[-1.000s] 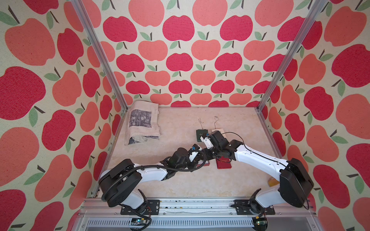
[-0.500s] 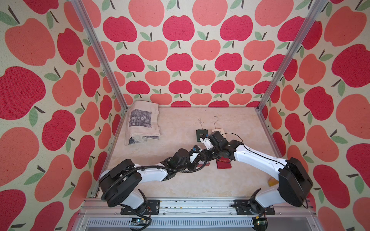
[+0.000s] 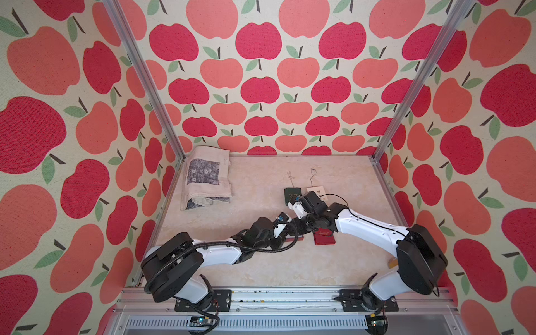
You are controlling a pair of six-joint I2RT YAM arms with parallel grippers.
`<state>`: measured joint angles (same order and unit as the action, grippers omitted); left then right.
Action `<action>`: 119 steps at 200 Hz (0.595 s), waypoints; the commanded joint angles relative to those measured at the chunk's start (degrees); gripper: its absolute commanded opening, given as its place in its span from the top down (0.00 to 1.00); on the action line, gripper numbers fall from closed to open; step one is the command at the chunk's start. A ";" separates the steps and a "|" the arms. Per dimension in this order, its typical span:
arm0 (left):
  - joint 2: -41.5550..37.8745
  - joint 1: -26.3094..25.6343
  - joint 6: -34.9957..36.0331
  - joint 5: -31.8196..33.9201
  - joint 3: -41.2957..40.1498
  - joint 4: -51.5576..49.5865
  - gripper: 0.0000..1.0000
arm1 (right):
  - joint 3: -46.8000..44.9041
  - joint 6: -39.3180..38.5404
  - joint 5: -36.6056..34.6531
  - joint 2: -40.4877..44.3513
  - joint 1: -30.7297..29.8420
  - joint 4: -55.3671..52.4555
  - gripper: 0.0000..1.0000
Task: Take the necklace out of the lift-off lid jewelry box
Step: Pick up the necklace from the inner lining.
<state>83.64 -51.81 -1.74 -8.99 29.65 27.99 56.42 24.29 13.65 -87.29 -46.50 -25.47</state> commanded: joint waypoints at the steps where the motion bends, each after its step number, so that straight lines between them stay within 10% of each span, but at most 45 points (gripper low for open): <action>1: -2.59 -0.32 1.20 1.09 -0.20 2.50 1.00 | 0.26 -1.08 0.52 -1.61 -0.55 -2.57 0.81; 119: -2.55 -0.74 1.65 0.30 -0.56 2.43 1.00 | 2.64 -1.61 0.63 3.44 3.65 -2.56 0.85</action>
<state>82.43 -52.23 -1.39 -8.38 29.17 29.10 57.19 23.86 14.92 -85.69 -43.90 -26.06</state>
